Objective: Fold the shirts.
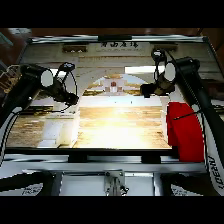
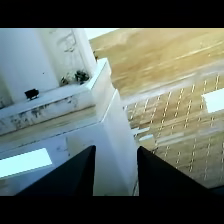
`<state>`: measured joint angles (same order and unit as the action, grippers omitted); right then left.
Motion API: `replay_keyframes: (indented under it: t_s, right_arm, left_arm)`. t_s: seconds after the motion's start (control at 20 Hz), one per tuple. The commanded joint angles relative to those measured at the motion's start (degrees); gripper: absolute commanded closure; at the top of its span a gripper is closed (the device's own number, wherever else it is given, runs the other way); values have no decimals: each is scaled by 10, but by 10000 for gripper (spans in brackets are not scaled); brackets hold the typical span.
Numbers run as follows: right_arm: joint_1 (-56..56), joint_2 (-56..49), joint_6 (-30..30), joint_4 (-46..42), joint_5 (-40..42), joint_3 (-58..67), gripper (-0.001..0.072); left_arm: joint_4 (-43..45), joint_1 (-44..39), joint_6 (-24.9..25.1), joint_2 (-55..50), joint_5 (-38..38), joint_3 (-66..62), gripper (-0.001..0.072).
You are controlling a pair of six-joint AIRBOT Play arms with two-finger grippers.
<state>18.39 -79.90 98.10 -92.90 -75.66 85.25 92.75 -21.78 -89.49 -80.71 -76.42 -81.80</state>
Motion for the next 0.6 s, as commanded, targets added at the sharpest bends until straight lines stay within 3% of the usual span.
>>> replay_keyframes:
  t_s: [0.0,0.15,0.55]
  right_arm:
    - [7,-8,-4,-4,-8,8,141]
    - [7,-8,-4,-4,-8,8,141]
    - [7,-8,-4,-4,-8,8,141]
  left_arm:
    - [11,-7,-20,-3,41,7,359]
    - [7,-7,-34,-3,75,7,359]
    - [7,-7,-32,-3,74,7,361]
